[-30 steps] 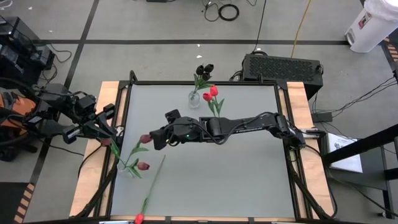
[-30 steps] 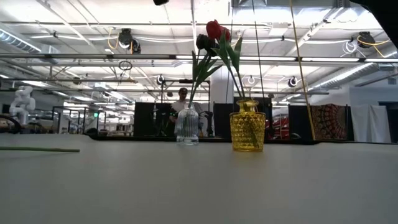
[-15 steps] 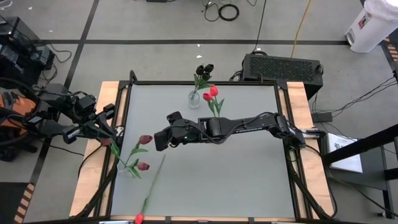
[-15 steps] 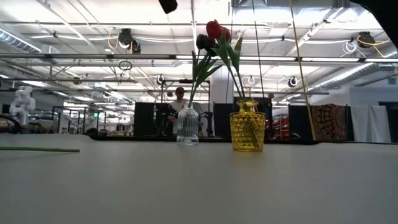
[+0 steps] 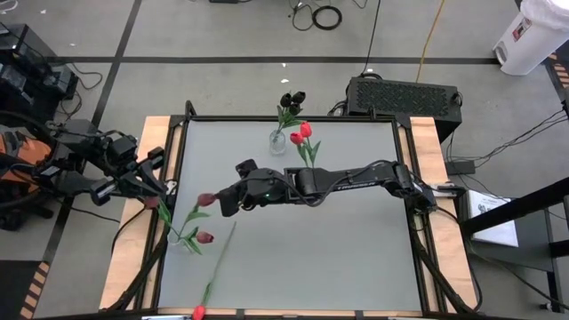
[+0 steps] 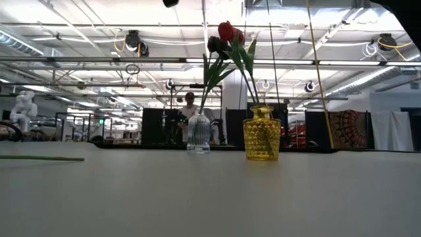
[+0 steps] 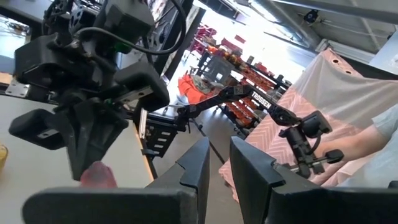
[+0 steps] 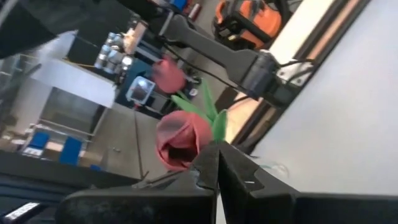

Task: Sort flowers into vase by color
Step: Put the red tulip into the bottom transparent bin

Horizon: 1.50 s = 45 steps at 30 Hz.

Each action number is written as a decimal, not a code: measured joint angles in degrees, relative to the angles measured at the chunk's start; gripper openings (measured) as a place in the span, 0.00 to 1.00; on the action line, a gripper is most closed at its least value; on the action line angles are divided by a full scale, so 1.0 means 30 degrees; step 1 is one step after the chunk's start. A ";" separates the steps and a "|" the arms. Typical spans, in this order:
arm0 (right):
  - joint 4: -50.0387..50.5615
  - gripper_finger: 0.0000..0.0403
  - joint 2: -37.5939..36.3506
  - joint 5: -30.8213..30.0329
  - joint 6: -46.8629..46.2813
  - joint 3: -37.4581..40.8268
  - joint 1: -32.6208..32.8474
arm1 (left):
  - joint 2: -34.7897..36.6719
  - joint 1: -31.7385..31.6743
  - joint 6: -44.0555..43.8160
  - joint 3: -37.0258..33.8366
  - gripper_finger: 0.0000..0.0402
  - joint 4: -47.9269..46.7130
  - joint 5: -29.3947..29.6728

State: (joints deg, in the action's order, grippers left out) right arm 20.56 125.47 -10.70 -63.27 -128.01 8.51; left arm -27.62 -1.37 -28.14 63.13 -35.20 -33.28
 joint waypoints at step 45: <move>-0.1082 0.00 0.0742 0.0704 -0.2198 -0.0005 -0.0597 | -0.0007 0.0000 0.0078 0.0000 0.17 -0.0001 0.0192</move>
State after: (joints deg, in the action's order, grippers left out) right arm 17.31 127.70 -8.59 -69.87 -128.03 6.72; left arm -27.64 -1.37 -27.90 63.13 -35.20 -32.71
